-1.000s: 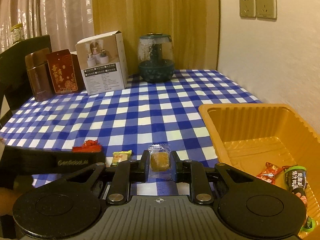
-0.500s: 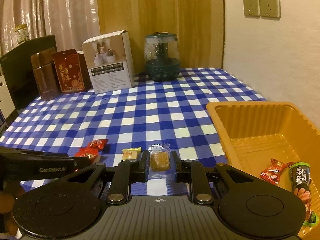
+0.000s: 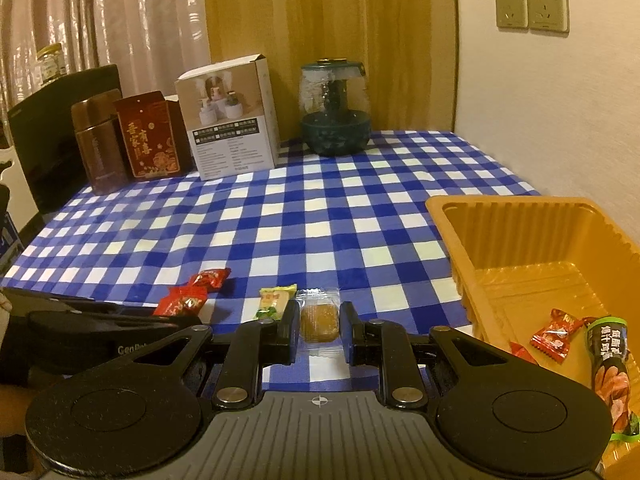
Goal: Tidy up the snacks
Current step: 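Close left tool on the large red packet, then carry red packet in left tool and cube candy in right tool over the tray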
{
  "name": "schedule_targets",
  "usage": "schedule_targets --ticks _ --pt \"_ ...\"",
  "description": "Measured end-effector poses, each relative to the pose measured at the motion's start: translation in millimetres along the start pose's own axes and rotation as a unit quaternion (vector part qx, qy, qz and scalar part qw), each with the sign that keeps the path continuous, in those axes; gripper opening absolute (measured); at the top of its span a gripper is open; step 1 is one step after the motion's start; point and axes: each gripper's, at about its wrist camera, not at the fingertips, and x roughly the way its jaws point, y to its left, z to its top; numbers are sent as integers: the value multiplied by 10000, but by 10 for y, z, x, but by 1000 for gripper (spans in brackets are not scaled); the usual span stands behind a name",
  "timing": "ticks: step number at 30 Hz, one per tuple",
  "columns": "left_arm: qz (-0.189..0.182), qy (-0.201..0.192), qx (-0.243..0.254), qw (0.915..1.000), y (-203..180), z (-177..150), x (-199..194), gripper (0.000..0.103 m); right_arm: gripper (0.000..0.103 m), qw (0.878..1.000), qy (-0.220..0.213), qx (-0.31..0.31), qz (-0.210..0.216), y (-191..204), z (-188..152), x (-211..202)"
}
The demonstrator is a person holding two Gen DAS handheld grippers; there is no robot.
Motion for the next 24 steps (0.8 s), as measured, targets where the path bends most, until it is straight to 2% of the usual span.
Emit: schedule_targets --ticks 7,13,24 --pt "-108 12 20 9999 -91 -49 -292 25 21 10000 15 -4 23 -21 -70 -286" --pt "-192 -88 71 9998 -308 -133 -721 25 21 10000 -9 77 38 -64 -138 -699" --pt "-322 -82 -158 9993 -694 -541 -1360 25 21 10000 -9 62 -67 -174 -339 -1411"
